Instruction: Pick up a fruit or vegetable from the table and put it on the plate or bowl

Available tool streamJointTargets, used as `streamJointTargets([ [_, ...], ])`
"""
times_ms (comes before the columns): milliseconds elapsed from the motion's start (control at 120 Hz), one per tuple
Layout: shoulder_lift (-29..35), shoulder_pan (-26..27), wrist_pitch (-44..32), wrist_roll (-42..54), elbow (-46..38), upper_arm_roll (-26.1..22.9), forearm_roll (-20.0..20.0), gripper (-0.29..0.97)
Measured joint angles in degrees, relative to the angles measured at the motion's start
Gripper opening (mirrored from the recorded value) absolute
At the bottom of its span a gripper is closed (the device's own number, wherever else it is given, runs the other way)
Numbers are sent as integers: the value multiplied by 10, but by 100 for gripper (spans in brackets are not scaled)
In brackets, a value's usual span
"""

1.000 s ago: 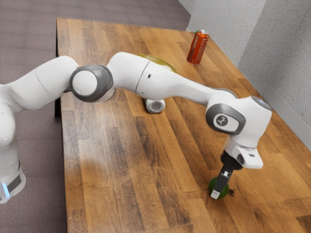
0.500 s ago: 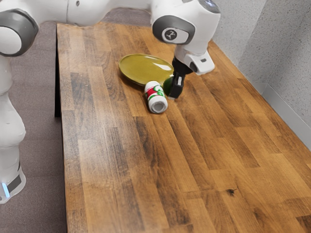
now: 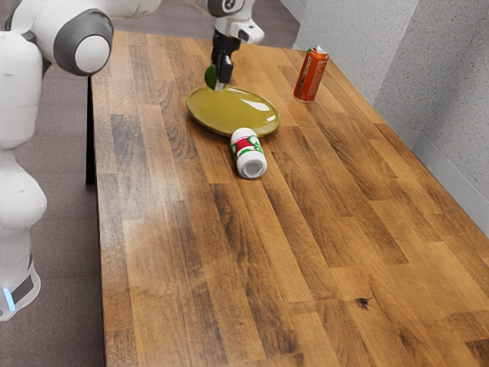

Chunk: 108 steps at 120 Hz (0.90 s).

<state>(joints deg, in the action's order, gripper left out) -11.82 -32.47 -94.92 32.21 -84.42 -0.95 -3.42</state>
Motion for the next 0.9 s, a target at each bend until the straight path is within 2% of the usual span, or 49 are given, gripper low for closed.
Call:
streamJointTargets([
  [125, -56, -63, -5, 56, 68, -57, 6, 41],
  [250, -107, -92, -7, 109, 122, -74, 7, 41],
  [433, -123, -98, -9, 172, 142, -82, 7, 42],
  [550, -122, -97, -9, 204, 145, -89, 9, 56],
  [708, -98, -82, -8, 235, 130, -97, 12, 64],
  [750, -47, -44, -8, 233, 87, -86, 12, 65],
  [783, 15, 22, -7, 223, 33, -64, 12, 66],
  [842, 108, 199, -6, 182, -55, -5, 2, 66],
  [900, 144, 374, -3, 125, -93, 16, -16, 67],
])
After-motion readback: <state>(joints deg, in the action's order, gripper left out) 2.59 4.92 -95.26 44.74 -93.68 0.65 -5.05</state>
